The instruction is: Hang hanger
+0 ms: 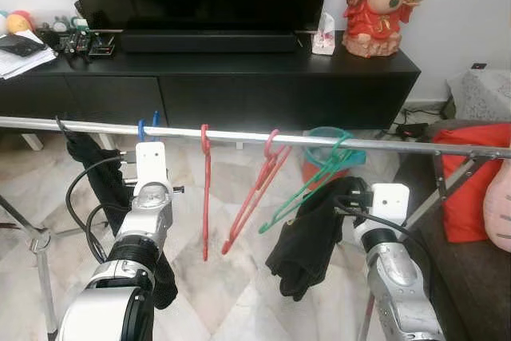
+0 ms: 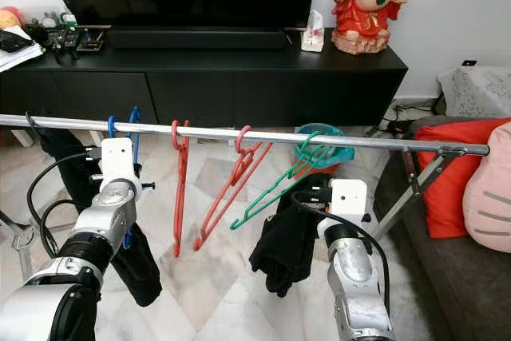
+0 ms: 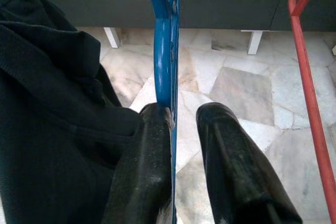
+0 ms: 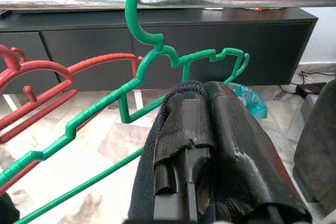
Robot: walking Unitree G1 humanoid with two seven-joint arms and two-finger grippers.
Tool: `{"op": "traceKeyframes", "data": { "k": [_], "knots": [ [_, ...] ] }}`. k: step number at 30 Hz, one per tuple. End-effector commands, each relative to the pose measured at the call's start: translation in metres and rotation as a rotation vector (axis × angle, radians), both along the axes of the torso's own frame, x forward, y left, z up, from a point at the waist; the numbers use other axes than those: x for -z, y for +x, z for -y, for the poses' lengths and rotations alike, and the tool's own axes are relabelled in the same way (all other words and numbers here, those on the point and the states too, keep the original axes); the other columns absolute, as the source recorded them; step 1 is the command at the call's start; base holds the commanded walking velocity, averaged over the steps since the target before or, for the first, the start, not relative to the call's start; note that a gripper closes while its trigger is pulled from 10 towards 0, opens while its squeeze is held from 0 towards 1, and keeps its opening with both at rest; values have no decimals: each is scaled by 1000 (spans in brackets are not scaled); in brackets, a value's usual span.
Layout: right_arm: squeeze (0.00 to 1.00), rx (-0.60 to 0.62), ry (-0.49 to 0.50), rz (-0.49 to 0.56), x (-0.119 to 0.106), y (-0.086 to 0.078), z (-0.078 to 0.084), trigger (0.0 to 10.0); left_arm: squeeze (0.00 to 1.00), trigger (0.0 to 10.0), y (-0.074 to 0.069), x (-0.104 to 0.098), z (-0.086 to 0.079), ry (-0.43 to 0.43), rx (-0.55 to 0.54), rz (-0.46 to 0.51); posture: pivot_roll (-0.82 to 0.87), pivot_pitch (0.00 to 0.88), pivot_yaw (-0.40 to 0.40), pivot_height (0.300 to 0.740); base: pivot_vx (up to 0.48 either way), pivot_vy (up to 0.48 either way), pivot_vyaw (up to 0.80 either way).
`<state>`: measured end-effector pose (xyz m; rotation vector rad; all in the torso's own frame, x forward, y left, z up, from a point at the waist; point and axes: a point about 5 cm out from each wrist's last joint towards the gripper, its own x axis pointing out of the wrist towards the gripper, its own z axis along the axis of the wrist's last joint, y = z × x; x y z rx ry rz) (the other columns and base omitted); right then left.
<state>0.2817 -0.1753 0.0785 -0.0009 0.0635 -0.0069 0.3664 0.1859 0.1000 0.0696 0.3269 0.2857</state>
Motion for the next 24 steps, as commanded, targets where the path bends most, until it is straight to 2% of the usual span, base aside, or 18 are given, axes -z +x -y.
{"op": "traceKeyframes", "data": {
  "k": [1,9,13,14,15,16,24],
  "knots": [
    [0,-12,-3,52,-13,5,-2,10000,0,10000,2,-1,2,-6,-5,-5,-77,0,-53,740,0,0,0],
    [0,-11,-2,55,-15,5,-1,10000,0,10000,2,-5,-5,-6,-59,27,-78,0,-56,740,0,0,0],
    [0,-13,-1,53,-14,5,-1,10000,0,10000,5,-12,-5,0,-52,64,-79,0,-55,740,0,0,0],
    [0,-13,-1,53,-14,5,-1,10000,447,10000,5,-14,-6,2,-54,67,-79,0,-55,740,0,0,0],
    [0,-13,0,52,-14,5,-1,10000,447,10000,5,-14,-6,4,-55,68,-79,0,-55,740,0,0,0],
    [0,-14,1,53,-14,5,-2,10000,1000,10000,5,-14,-8,6,-60,57,-75,0,-56,740,0,0,0],
    [0,-16,0,54,-15,6,-1,10000,1000,10000,5,-22,-14,11,-58,67,-73,0,-59,740,0,0,0]
  ]
}}
